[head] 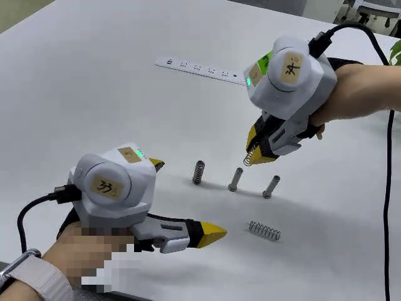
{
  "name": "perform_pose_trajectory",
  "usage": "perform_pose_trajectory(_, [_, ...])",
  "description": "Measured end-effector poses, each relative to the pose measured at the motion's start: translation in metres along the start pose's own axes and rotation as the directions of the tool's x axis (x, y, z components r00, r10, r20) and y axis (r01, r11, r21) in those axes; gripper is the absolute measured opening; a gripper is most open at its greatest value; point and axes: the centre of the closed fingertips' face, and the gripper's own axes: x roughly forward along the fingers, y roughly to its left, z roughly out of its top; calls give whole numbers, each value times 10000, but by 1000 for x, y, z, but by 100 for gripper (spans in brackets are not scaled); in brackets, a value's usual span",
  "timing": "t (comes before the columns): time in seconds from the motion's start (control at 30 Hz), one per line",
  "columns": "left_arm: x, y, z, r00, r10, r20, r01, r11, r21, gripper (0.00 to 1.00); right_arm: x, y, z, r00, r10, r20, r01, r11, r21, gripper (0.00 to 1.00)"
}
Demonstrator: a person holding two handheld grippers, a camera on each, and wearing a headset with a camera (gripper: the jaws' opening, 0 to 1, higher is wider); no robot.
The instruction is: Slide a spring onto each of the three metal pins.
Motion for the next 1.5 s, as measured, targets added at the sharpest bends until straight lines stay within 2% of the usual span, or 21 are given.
perform_pose_trajectory(0.4, [-2,4,-1,10000,57,0,-57,9998,-215,100,14,0,1,9984,442,-362,-455,9984,-350,12])
perform_pose_trajectory(0.73, [-2,0,-4,9999,-107,-121,104,9996,-245,100,23,1,-3,9959,670,-614,-696,9967,-412,12])
perform_pose_trajectory(1.5, [-1,-1,-7,9995,-207,-237,200,9993,-300,100,35,0,-5,9945,694,-786,-731,9963,-452,12])
